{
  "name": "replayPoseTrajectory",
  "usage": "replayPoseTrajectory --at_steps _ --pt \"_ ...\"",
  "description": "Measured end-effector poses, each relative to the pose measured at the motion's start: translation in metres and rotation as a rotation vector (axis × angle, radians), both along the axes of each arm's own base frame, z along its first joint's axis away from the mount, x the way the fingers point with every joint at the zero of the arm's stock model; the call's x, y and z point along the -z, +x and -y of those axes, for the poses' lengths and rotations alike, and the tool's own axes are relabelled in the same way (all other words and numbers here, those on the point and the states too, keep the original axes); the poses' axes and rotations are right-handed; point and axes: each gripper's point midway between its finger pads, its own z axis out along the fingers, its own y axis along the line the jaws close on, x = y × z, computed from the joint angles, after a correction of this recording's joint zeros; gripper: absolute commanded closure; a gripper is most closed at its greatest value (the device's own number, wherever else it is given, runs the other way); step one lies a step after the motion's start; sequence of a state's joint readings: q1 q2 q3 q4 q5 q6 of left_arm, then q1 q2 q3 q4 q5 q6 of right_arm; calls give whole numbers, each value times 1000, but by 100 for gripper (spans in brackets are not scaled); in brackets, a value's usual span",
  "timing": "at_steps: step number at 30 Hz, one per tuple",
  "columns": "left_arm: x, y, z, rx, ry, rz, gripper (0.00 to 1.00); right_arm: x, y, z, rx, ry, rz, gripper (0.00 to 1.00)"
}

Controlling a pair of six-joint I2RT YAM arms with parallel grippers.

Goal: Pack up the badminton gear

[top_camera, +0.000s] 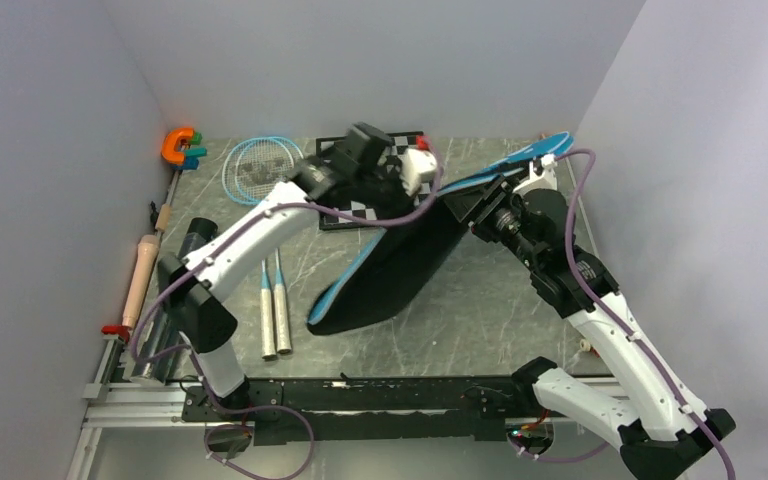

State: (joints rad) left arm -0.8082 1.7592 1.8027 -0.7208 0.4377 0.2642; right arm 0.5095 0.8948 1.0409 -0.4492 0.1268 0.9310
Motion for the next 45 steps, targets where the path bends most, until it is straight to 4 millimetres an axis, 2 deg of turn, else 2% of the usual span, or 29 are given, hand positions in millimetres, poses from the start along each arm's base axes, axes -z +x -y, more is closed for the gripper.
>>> replayPoseTrajectory --at_steps 3,5,7,11,14,16,20,25,28,30,33,41,45 --pt "-28 30 -46 -100 -15 10 100 -38 -5 -14 -94 25 94 33" --pt "-37 44 -74 -162 -14 14 100 -54 -8 -22 -150 29 133 29" --pt "-45 59 -110 -259 1 25 100 -67 -10 -32 -212 32 167 27" --pt "-58 74 -176 -446 17 74 100 -75 -18 -45 -304 33 201 25" --pt "-73 71 -225 -579 7 109 100 -74 -25 -57 -376 28 205 23" --pt "-86 68 -258 -674 -3 153 100 -68 -30 -73 -440 16 192 21" --pt "-113 52 -307 -814 -31 242 100 -37 -43 -128 -608 -49 124 18" --pt "-137 33 -356 -968 -42 333 100 35 -51 -212 -804 -208 -17 18" --pt "-139 26 -381 -1053 -33 361 100 86 -51 -254 -882 -313 -94 19" --pt "-135 21 -394 -1102 -19 364 100 113 -50 -276 -920 -363 -125 21" --pt "-130 15 -408 -1151 -5 355 100 143 -46 -309 -965 -414 -144 23" --pt "-127 0 -419 -1197 9 336 100 180 -7 -389 -989 -426 -81 31" --pt "-128 -7 -417 -1195 6 335 100 209 10 -408 -976 -444 -76 31"
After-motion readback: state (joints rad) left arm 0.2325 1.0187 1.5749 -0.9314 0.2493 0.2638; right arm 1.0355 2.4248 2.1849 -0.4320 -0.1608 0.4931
